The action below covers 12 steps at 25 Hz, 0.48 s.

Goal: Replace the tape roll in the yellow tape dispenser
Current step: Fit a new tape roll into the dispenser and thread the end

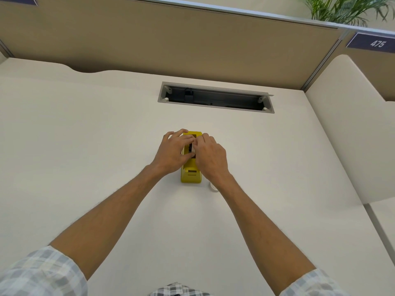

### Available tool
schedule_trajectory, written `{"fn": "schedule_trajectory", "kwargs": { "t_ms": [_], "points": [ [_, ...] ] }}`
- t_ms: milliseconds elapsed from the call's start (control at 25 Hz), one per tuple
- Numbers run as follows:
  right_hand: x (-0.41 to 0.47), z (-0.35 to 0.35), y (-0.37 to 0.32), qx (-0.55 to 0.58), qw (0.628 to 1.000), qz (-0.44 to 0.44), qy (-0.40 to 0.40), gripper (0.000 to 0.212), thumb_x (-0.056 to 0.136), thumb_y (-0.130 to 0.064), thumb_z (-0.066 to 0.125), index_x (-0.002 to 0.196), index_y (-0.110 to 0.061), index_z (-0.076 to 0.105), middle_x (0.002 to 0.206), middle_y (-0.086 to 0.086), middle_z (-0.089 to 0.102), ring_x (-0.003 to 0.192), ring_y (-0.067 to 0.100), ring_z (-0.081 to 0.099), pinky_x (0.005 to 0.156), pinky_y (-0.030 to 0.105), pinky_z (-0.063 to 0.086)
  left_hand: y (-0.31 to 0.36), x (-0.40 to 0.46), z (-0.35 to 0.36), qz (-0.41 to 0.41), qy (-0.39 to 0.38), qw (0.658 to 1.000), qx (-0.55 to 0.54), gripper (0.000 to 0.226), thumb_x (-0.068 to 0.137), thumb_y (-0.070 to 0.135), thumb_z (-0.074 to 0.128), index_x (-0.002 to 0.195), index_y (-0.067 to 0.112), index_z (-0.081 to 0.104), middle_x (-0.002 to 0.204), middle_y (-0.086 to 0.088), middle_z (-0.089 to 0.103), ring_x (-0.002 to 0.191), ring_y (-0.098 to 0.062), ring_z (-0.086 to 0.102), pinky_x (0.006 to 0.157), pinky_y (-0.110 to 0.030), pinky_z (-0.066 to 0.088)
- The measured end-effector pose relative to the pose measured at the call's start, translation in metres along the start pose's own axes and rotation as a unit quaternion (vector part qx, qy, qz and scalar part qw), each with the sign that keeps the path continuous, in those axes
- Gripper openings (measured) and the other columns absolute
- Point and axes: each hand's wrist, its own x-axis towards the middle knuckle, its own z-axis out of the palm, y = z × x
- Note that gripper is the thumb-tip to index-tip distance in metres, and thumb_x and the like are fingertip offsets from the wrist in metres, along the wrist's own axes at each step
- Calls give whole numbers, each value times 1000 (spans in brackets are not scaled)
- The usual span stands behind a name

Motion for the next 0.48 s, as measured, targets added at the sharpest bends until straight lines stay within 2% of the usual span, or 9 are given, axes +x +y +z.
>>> {"fn": "schedule_trajectory", "kwargs": {
  "t_ms": [160,240,360,480],
  "points": [
    [-5,-8,1,65,997,42,12,19,97,-24,52,104,-13,66,99,2,65,84,20,60,59,31,47,-1,0,1,-5,2,1000,-7,39,88,35,63,125,23,60,131,5,60,135,-15,37,112,-42,20],
    [-5,-10,2,86,995,45,9,22,98,-26,52,107,-17,70,100,1,68,87,20,61,61,29,44,-3,1,1,-1,0,1000,-5,37,88,36,62,123,24,61,130,7,61,134,-15,37,112,-42,21],
    [-4,-13,3,89,995,41,23,21,97,-25,55,100,-17,74,96,1,71,84,21,61,59,26,38,-4,2,2,1,-3,1000,1,35,88,36,63,121,24,62,129,8,61,134,-14,37,111,-42,21],
    [-2,-12,3,74,996,31,31,21,96,-24,56,92,-17,76,89,0,72,79,21,61,56,28,40,-4,2,2,6,-6,1000,14,36,88,36,62,121,23,61,129,7,61,134,-15,37,112,-42,20]
  ]
}}
